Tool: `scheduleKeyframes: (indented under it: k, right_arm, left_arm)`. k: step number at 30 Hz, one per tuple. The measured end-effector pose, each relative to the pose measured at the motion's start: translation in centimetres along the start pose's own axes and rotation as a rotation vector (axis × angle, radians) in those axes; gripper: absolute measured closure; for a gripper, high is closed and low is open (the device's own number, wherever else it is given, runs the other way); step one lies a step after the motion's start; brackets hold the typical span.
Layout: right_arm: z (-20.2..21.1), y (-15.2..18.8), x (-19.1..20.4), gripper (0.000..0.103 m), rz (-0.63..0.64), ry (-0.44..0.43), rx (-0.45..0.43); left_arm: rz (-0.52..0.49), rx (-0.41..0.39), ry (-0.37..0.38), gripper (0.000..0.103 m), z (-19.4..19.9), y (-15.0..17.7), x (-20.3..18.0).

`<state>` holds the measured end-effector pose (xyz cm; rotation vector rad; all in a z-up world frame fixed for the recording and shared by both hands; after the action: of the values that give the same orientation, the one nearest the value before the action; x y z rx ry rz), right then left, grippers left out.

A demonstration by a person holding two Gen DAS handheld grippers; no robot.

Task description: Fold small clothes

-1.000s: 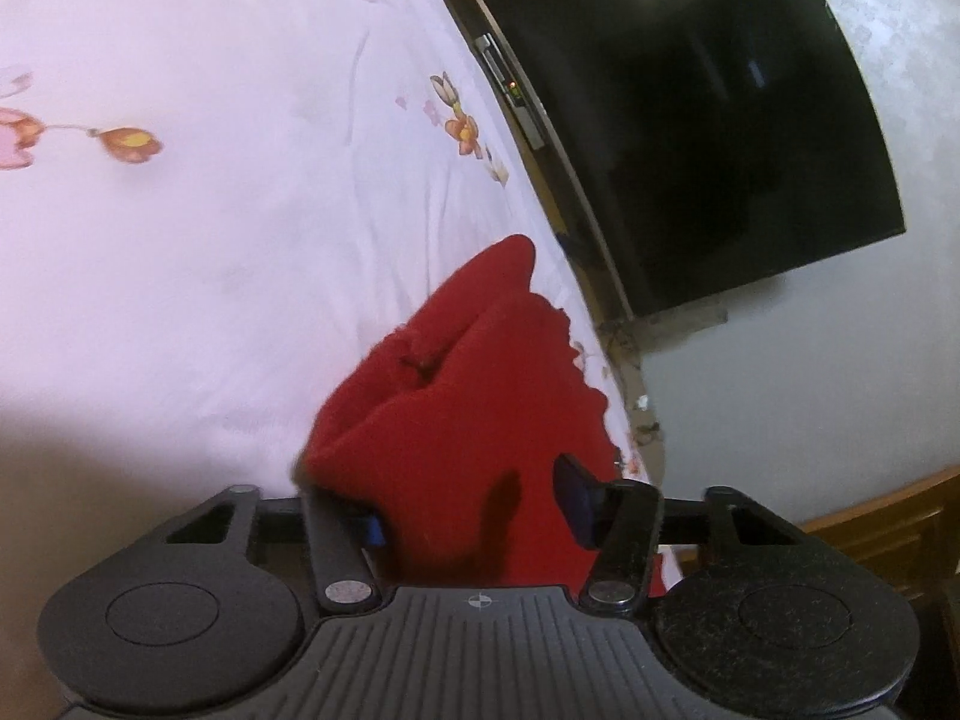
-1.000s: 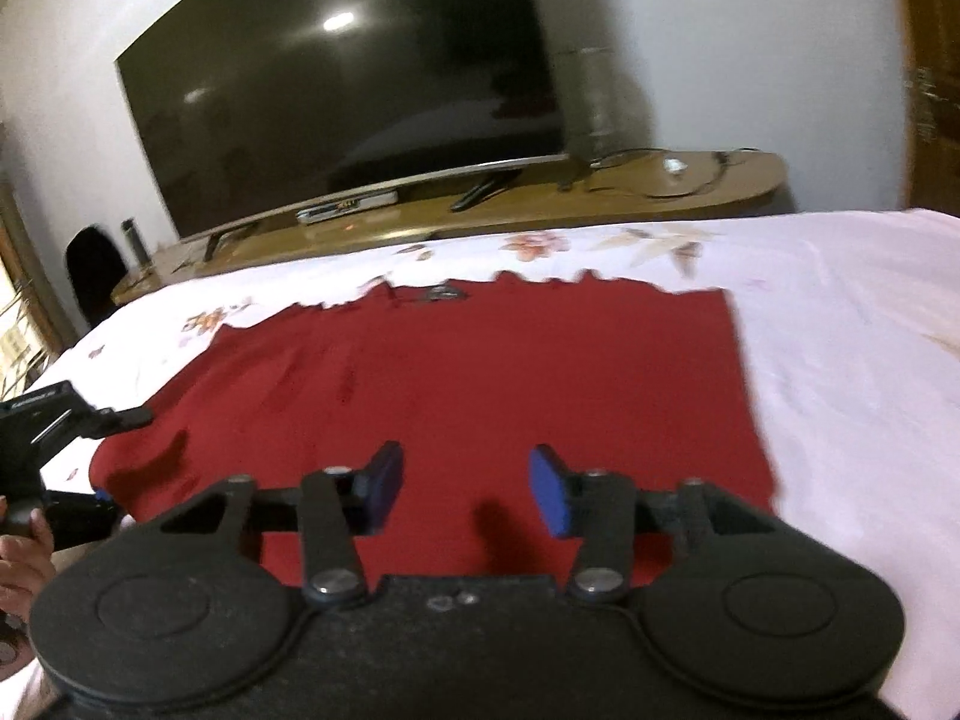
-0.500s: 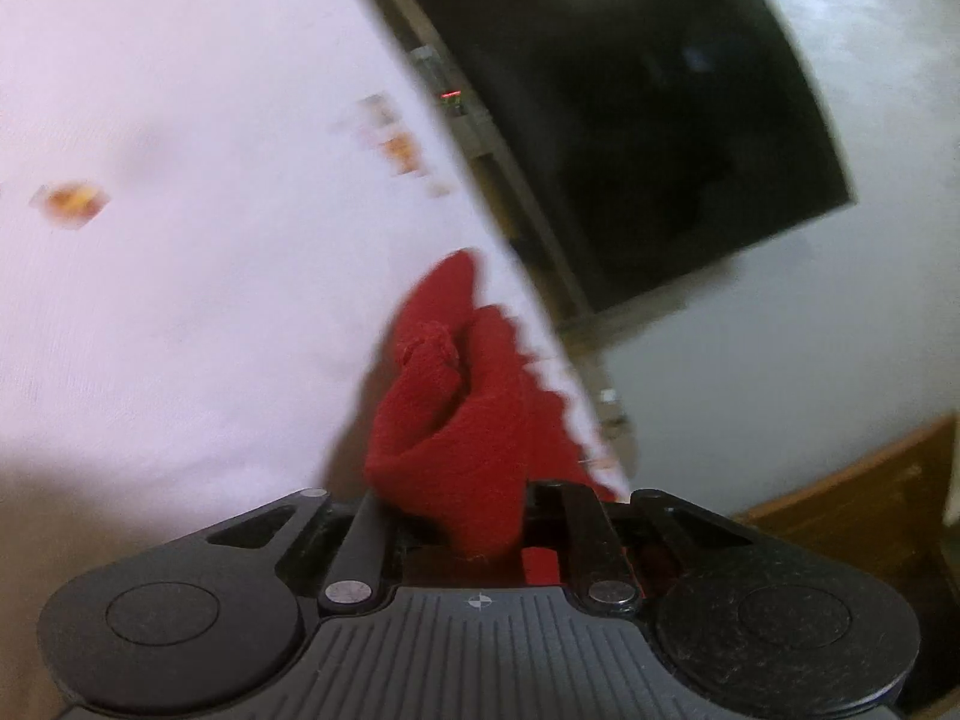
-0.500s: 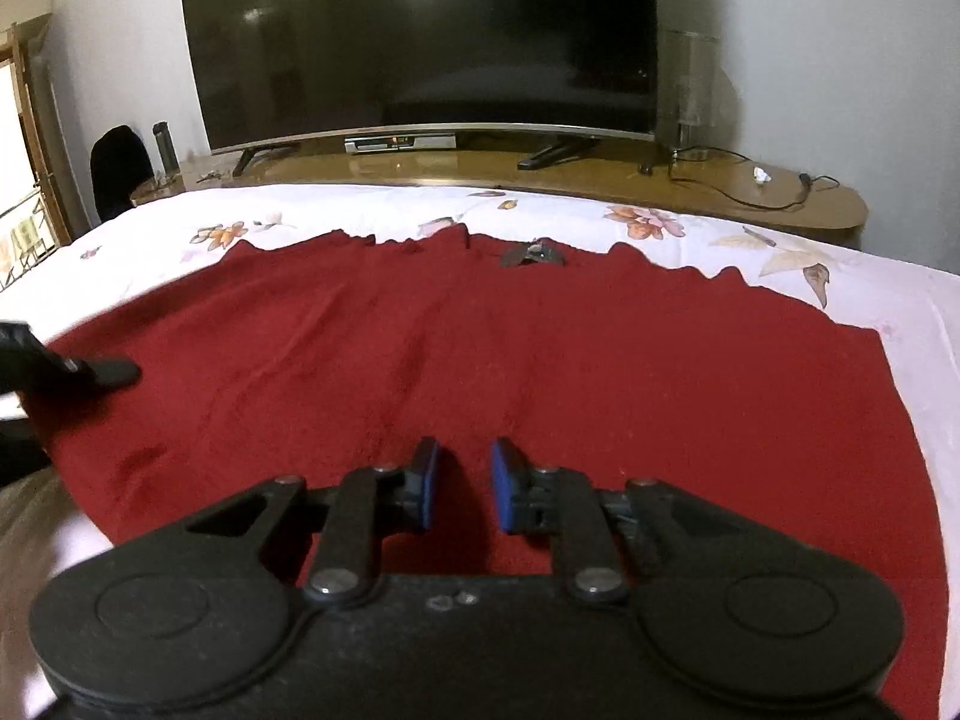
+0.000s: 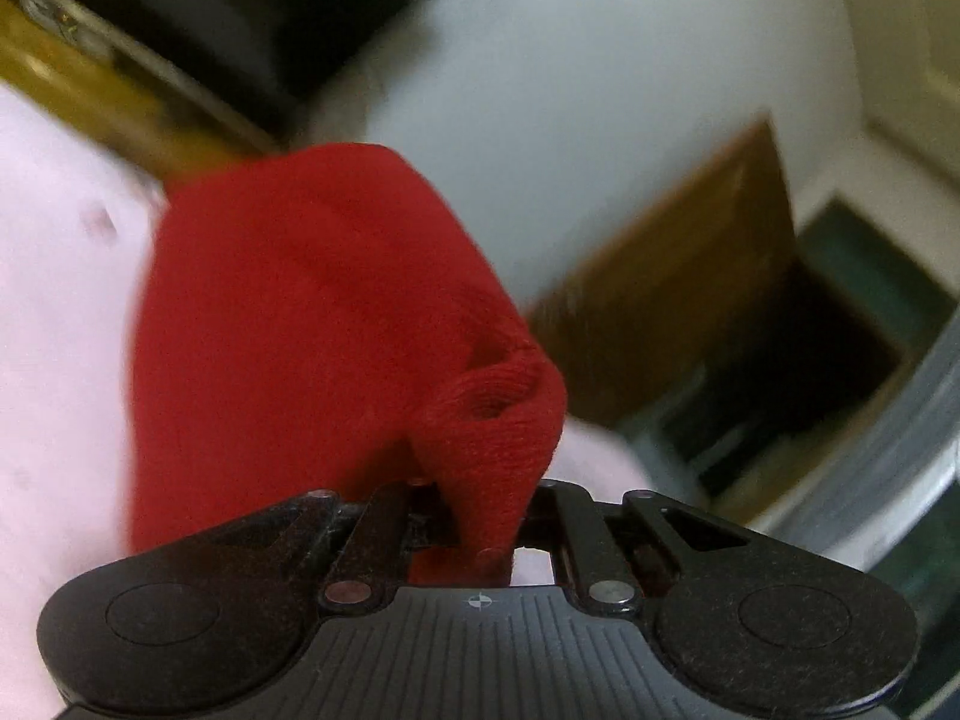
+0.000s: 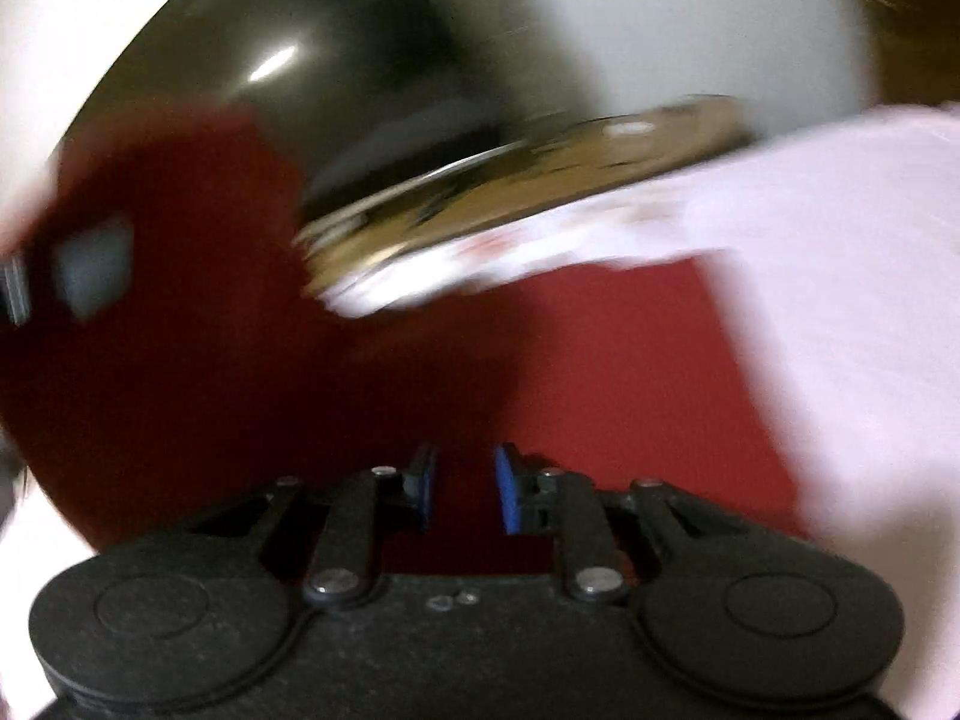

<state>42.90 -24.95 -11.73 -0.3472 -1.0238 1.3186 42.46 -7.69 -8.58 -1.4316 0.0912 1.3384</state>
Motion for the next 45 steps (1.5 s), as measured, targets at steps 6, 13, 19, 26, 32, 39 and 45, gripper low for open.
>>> scheduleKeyframes:
  k: [6, 13, 19, 26, 32, 39, 45]
  right_arm:
    - [7.5, -1.8, -10.9, 0.047, -0.243, 0.050, -0.117]
    - [10.0, -2.8, -10.9, 0.035, -0.318, -0.103, -0.134]
    - [5.7, -1.1, -8.3, 0.035, -0.385, -0.219, 0.025]
    - [2.9, -1.3, -7.4, 0.041, -0.329, -0.182, 0.091]
    - [1.0, -2.5, -7.0, 0.042, -0.219, -0.171, 0.105]
    - [-0.7, -2.4, -4.6, 0.048, -0.052, -0.198, 0.121]
    - [0.2, -2.5, -3.9, 0.089, 0.021, -0.187, 0.112]
  left_arm:
    - [-0.124, 0.220, -0.113, 0.077, -7.4, 6.9, 0.5]
    - [-0.180, 0.093, -0.048, 0.034, 0.4, 2.6, -2.4]
    - [-0.053, -0.004, -0.332, 0.035, 4.7, -1.0, 5.8]
    - [-0.020, 0.019, -0.413, 0.035, 4.0, -1.2, 9.1]
    - [-0.012, 0.033, -0.430, 0.035, 2.3, -0.6, 10.1]
    - [-0.033, 0.079, -0.461, 0.035, 1.6, -1.1, 11.1]
    - [-0.052, 0.075, -0.483, 0.035, 1.8, -1.2, 10.5]
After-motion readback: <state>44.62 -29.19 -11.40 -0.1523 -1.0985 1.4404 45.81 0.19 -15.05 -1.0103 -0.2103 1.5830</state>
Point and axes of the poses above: each gripper's, at about its wrist camera, not at the fingertips, and z roughly against the way its jaws point, x to its left, y to its underside, the point moved 7 cm from there along -z, roughly the way its jaws point, and after that the axes turned 2 degrees about y, right-handed, at the moved point
